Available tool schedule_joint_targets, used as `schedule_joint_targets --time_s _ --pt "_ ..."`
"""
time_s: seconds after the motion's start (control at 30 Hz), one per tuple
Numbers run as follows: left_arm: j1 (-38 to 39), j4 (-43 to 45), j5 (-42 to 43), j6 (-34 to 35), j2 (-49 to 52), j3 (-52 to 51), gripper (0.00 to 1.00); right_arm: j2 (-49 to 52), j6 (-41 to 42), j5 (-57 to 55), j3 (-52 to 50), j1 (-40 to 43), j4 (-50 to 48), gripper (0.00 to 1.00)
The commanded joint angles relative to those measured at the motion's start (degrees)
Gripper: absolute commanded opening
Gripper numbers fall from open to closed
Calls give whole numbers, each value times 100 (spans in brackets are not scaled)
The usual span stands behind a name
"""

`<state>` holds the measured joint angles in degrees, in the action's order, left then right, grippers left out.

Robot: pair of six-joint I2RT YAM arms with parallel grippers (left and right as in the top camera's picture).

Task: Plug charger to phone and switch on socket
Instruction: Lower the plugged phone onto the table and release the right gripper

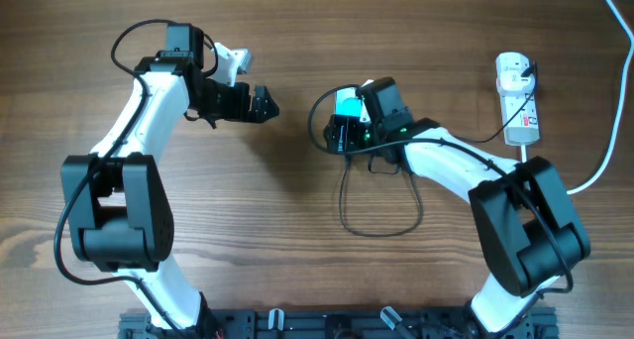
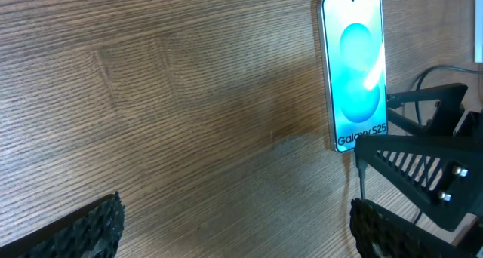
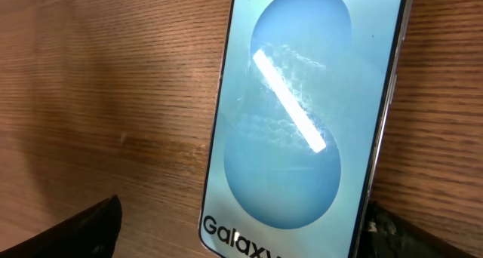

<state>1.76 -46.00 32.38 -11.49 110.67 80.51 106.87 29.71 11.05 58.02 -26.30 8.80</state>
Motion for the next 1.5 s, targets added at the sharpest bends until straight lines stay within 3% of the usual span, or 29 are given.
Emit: schedule_joint_targets --time_s 0.0,0.23,0.37,0.57,0.67,0.77,0.83,1.0,1.13,1.33,1.47 --pt "-13 17 -17 -26 -105 11 100 -81 92 -977 -149 -114 118 100" --pt "-13 17 -17 -26 -105 11 100 -105 85 -1263 -144 -164 109 100" --pt "-13 17 -17 -26 -105 11 100 -114 -321 -1274 -144 -164 -162 100" --pt "-13 17 -17 -26 -105 11 100 -111 -1436 24 -144 -166 -313 100" --pt "-13 17 -17 -26 -105 11 100 -111 -1279 -140 -146 -157 -240 100" --pt "-13 17 -17 -26 -105 11 100 -114 -35 -1300 -144 -122 -15 100" --pt "-13 17 -17 -26 -105 11 100 -114 94 -1611 -129 -122 13 100" --pt "-13 17 -17 -26 -105 11 100 -114 -79 -1818 540 -122 1316 100" --pt "-13 17 -17 -26 -105 11 100 -136 -1351 -1040 949 -114 1641 100" --pt "-13 17 -17 -26 -105 11 100 -295 -1309 -728 1788 251 2693 100" --pt "-13 17 -17 -26 -105 11 100 -603 -1766 -339 2337 647 2988 100"
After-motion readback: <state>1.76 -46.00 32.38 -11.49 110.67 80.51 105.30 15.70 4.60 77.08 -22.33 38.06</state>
